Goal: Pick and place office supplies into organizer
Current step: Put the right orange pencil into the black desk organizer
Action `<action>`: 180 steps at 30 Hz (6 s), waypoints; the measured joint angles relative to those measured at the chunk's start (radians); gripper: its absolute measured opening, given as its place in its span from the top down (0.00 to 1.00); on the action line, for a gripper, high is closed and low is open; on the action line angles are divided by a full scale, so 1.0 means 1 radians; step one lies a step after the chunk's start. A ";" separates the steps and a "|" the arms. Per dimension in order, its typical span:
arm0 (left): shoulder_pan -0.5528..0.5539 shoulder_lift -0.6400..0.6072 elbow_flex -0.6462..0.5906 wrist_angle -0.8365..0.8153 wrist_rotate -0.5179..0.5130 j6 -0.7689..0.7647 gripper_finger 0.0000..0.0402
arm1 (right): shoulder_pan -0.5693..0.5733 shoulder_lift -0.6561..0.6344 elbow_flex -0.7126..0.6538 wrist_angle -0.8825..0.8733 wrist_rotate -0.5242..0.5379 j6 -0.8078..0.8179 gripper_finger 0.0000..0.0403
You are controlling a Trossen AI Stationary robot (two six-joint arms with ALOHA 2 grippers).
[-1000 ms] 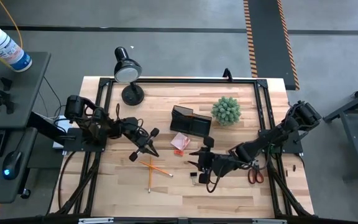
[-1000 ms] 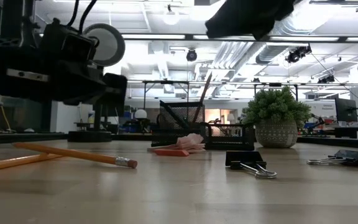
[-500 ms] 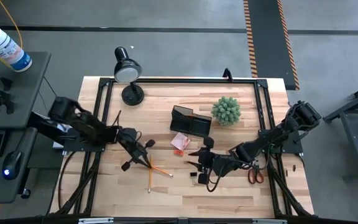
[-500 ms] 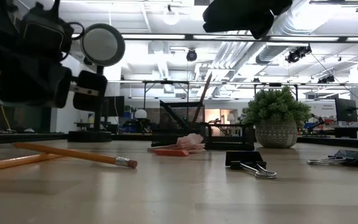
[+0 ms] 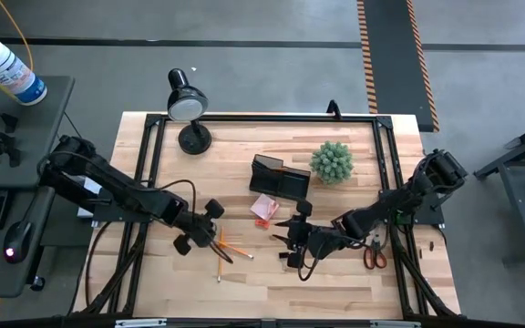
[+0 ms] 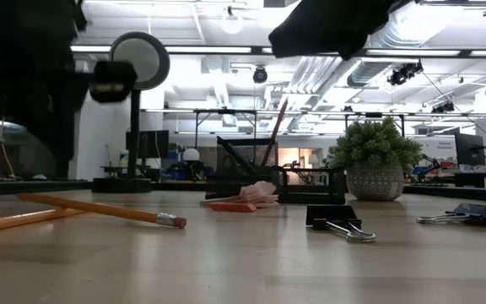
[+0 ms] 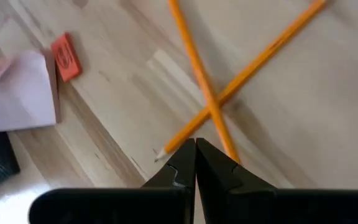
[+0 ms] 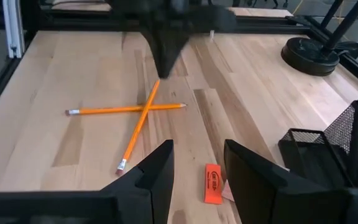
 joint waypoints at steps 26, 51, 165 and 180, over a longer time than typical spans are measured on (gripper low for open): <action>-0.044 0.012 0.127 -0.271 0.020 -0.100 0.93 | -0.102 0.041 0.000 0.048 -0.163 -0.111 0.67; -0.045 0.205 0.127 -0.206 0.016 -0.470 0.70 | -0.111 0.041 0.000 0.057 -0.174 -0.158 0.67; -0.275 0.138 0.545 -0.368 -1.327 1.260 1.00 | -0.189 -0.030 0.002 0.462 -0.264 -0.392 0.67; -0.143 0.137 0.545 -0.154 -1.274 1.249 1.00 | -0.294 -0.029 0.002 0.413 -0.198 -0.434 0.67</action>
